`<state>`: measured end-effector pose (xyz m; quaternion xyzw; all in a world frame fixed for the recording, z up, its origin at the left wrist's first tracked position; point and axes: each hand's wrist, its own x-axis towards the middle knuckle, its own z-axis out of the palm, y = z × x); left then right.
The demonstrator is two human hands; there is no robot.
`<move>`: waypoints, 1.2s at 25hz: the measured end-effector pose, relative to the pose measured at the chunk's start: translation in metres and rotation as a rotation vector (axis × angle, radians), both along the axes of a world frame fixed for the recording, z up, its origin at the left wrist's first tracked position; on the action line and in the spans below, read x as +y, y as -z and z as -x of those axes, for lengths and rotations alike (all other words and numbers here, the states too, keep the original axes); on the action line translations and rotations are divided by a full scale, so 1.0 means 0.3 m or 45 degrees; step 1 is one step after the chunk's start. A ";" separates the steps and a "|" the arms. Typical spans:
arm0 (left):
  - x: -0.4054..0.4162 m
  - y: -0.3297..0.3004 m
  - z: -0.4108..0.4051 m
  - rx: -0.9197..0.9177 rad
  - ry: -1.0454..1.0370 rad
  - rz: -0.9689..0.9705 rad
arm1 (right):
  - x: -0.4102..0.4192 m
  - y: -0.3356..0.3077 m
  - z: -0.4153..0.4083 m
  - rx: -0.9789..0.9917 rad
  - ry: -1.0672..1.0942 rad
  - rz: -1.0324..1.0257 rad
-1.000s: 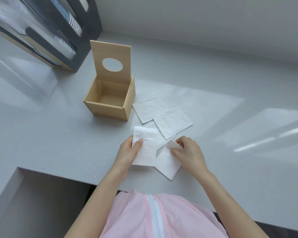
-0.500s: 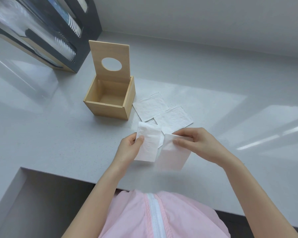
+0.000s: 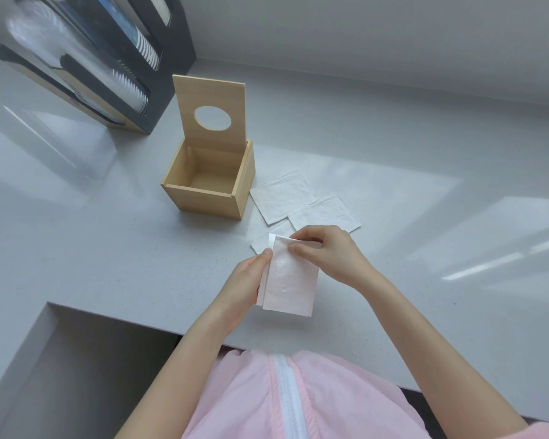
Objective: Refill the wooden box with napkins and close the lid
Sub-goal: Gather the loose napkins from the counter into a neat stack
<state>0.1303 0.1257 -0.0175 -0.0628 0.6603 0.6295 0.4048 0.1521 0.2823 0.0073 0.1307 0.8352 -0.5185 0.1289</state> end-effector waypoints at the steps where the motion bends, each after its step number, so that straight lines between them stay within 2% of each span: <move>1: 0.001 0.000 -0.002 0.006 0.011 -0.001 | -0.002 0.002 0.001 0.006 0.008 -0.008; 9: 0.004 0.003 -0.021 0.072 0.028 -0.061 | -0.017 0.026 0.010 0.010 0.198 0.079; 13: 0.021 0.020 -0.034 0.095 -0.030 0.005 | -0.029 0.049 0.002 -0.005 0.194 0.041; 15: 0.026 0.027 -0.038 0.079 -0.069 0.027 | 0.008 0.062 0.014 0.016 0.210 -0.061; 17: 0.023 0.031 -0.035 0.065 -0.096 0.054 | 0.086 0.084 0.042 0.024 0.352 -0.272; 19: 0.018 0.034 -0.025 0.065 -0.121 0.074 | 0.166 0.113 0.064 -0.085 0.454 -0.507; 22: 0.015 0.031 -0.013 0.053 -0.150 0.091 | 0.207 0.156 0.074 -0.266 0.427 -0.767; 30: 0.013 0.025 -0.012 0.057 -0.146 0.102 | 0.186 0.174 0.079 -0.239 0.440 -0.775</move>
